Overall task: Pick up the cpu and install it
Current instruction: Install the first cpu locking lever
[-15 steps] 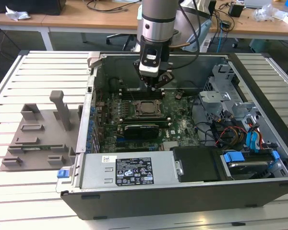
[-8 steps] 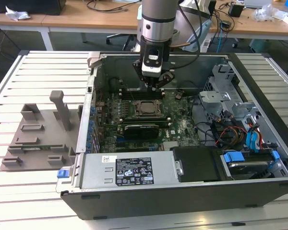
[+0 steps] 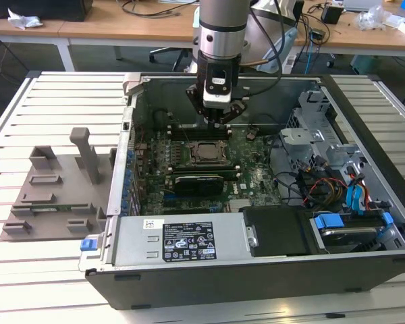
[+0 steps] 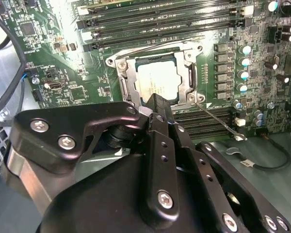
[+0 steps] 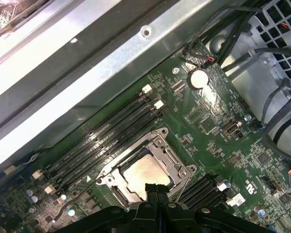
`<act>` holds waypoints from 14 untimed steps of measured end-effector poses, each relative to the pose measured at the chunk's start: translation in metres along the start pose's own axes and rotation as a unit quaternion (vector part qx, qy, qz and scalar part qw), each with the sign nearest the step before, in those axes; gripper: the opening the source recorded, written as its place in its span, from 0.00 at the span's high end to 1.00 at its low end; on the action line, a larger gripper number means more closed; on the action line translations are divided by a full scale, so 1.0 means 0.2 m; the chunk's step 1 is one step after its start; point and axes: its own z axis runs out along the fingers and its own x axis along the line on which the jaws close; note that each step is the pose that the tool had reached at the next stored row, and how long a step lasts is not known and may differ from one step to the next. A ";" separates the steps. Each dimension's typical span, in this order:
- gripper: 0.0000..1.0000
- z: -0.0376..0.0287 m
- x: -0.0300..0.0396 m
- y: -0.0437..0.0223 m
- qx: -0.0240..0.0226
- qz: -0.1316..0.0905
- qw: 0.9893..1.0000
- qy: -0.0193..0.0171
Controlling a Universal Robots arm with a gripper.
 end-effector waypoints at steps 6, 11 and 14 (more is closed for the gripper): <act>0.89 0.000 0.000 0.000 -0.001 -0.025 1.000 -0.001; 0.89 0.000 0.000 0.000 -0.002 -0.046 0.999 -0.002; 0.89 0.000 0.000 0.000 -0.003 -0.060 0.998 -0.003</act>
